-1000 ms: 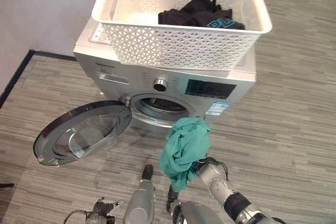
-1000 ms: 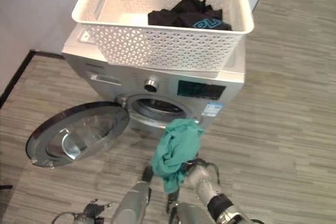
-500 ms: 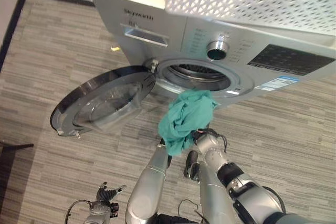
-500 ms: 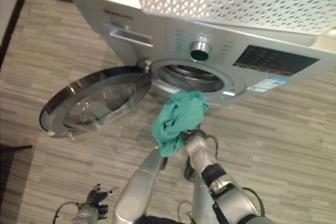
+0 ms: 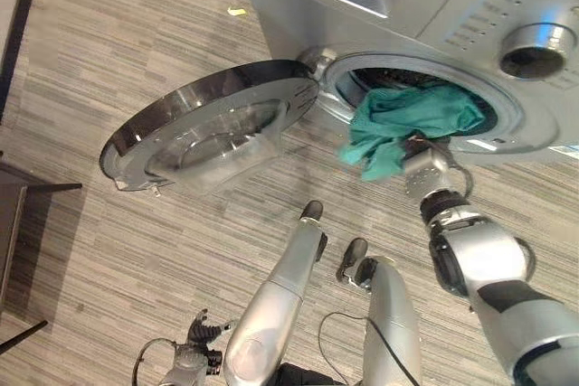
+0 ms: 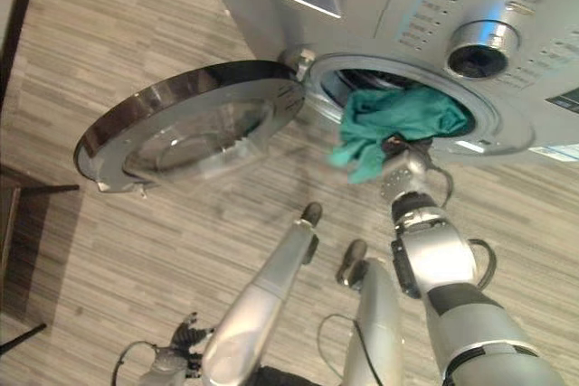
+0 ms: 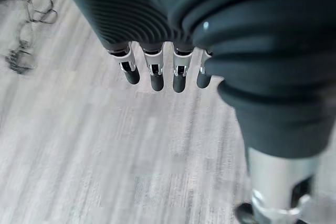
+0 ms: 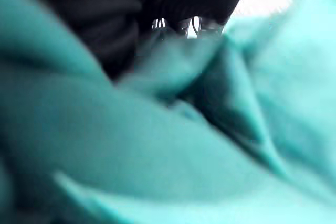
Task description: Grab the laundry basket,head to the washer,open it,put in the laundry and shut it.
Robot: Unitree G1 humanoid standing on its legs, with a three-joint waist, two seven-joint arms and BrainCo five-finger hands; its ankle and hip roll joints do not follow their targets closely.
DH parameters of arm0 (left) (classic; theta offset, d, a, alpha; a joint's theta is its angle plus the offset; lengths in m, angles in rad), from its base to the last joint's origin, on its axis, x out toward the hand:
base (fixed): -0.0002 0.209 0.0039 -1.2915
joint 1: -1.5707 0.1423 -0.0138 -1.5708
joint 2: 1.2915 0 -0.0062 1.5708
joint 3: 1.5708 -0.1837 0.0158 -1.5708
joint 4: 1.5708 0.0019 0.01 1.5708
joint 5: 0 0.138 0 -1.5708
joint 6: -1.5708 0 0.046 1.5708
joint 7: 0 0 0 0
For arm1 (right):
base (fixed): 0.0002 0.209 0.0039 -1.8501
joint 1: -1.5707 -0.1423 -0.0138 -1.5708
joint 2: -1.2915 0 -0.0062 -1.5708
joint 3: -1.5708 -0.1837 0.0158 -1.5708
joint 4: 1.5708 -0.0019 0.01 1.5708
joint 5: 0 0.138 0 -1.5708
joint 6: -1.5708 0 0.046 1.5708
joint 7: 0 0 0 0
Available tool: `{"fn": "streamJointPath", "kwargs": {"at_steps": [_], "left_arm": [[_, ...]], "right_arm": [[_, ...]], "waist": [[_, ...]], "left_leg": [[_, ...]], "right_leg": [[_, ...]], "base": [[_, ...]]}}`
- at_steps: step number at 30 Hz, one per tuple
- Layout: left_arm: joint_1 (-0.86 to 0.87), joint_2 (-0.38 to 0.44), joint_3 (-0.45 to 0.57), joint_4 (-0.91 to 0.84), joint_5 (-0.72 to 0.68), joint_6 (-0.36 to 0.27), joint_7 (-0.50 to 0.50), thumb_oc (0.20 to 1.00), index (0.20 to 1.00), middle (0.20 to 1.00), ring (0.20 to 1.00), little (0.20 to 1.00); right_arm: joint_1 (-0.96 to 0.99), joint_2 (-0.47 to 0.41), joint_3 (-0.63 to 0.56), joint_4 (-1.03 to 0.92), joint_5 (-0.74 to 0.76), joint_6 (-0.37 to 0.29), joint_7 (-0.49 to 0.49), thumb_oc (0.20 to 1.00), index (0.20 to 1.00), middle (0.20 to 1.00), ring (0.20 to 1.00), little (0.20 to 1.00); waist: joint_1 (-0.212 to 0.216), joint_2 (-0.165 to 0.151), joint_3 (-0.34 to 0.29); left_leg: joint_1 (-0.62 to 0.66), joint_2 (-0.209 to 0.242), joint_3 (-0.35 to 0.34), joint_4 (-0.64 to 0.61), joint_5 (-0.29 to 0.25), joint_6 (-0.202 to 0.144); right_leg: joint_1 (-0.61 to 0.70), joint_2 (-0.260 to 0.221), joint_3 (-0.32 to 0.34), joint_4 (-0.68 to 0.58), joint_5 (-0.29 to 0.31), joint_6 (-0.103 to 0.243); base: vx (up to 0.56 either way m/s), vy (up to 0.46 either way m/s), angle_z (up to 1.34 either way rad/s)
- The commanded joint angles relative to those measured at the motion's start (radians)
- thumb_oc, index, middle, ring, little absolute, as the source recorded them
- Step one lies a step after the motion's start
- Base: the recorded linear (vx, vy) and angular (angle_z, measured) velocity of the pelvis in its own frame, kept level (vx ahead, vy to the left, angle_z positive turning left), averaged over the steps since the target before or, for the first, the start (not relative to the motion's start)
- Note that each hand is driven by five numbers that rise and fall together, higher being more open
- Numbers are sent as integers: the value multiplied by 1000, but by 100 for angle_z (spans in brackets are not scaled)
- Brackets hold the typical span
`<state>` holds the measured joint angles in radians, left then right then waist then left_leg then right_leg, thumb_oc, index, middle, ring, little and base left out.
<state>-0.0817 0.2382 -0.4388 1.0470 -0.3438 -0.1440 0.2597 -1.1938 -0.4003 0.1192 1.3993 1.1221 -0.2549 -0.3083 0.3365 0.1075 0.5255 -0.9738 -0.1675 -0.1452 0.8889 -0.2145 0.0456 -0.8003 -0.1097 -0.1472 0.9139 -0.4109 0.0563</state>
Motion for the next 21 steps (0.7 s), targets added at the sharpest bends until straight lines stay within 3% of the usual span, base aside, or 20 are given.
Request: {"fn": "streamJointPath", "kwargs": {"at_steps": [1, 2, 3, 7, 8, 9, 11, 15, 18, 19, 20, 21], "left_arm": [[45, 48, -14, 24, 20, -12, 13, 1000, 1000, 1000, 1000, 1000], [51, 64, -23, 14, 39, -18, 20, 1000, 1000, 1000, 1000, 1000], [49, 63, -22, 14, 39, -18, 20, 1000, 1000, 1000, 1000, 1000], [49, 72, -41, 6, 63, -33, 32, 1000, 1000, 1000, 1000, 1000], [49, 72, -41, 6, 63, -33, 32, 1000, 1000, 1000, 1000, 1000], [49, 82, -48, -9, 74, -45, 37, 1000, 1000, 1000, 1000, 1000], [52, 87, -48, -21, 74, -56, 41, 1000, 1000, 1000, 1000, 1000], [61, 87, -54, -41, 64, -73, 31, 1000, 1000, 1000, 1000, 1000], [69, 78, -58, -38, 49, -81, 25, 1000, 1000, 1000, 1000, 1000], [66, 72, -65, -35, 45, -80, 23, 1000, 1000, 1000, 1000, 1000], [61, 67, -77, -32, 46, -78, 24, 1000, 1000, 1000, 1000, 1000], [58, 66, -79, -31, 46, -78, 25, 1000, 1000, 1000, 1000, 1000]], "right_arm": [[-25, -126, 2, -79, -89, -11, -21, 200, 200, 200, 200, 200], [-108, -168, 12, -156, -67, -70, -35, 200, 200, 200, 200, 200], [-109, -167, 13, -159, -67, -72, -38, 200, 200, 200, 200, 200], [-256, -225, 18, -355, 17, -217, -22, 200, 200, 200, 200, 200], [-256, -224, 19, -356, 16, -217, -23, 200, 200, 200, 200, 200], [-302, -257, 26, -444, 14, -285, -22, 200, 200, 200, 200, 200], [-323, -261, 25, -513, 7, -341, -36, 200, 200, 200, 200, 200], [-305, -244, 19, -545, 1, -365, -21, 200, 200, 200, 200, 200], [-272, -231, 12, -464, -51, -337, -62, 200, 200, 200, 200, 200], [-268, -229, 0, -422, -54, -334, -84, 244, 244, 244, 244, 244], [-262, -237, -16, -352, -69, -323, -124, 526, 526, 526, 526, 526], [-268, -240, -15, -347, -72, -321, -127, 1000, 1000, 1000, 1000, 1000]], "waist": [[43, 54, -6], [57, 73, -6], [57, 73, -6], [80, 100, -6], [80, 100, -6], [88, 111, -8], [89, 125, -6], [84, 134, -6], [76, 138, -6], [74, 143, -6], [72, 150, -6], [75, 150, -6]], "left_leg": [[-58, 24, -30, 156, -142, 36], [-99, 13, -22, 196, -157, 35], [-103, 13, -22, 199, -158, 35], [-150, -8, -11, 229, -170, 32], [-151, -8, -11, 229, -170, 33], [-173, -16, -6, 239, -174, 33], [-193, -17, -1, 250, -177, 34], [-223, -18, 5, 264, -180, 36], [-235, -13, 13, 263, -182, 39], [-238, -14, 17, 264, -183, 41], [-243, -14, 21, 261, -183, 41], [-244, -14, 22, 261, -183, 41]], "right_leg": [[13, -33, 21, -97, 87, 55], [-32, -44, 17, -58, 72, 59], [-36, -45, 17, -54, 70, 60], [-103, -73, 15, -4, 55, 67], [-104, -73, 15, -3, 54, 67], [-132, -84, 18, 13, 50, 70], [-162, -91, 21, 28, 51, 72], [-200, -94, 28, 46, 55, 72], [-219, -100, 34, 49, 58, 67], [-227, -102, 37, 50, 61, 67], [-235, -105, 41, 49, 61, 67], [-237, -105, 42, 50, 61, 67]], "base": [[93, 153, 20], [80, 134, 20], [62, 109, 19], [30, 55, 8], [24, 73, 13], [30, 80, 18], [31, 90, 22], [17, 74, -2], [-2, 72, -1], [-15, 94, -3], [-8, 61, -5], [-18, 84, -7]]}}
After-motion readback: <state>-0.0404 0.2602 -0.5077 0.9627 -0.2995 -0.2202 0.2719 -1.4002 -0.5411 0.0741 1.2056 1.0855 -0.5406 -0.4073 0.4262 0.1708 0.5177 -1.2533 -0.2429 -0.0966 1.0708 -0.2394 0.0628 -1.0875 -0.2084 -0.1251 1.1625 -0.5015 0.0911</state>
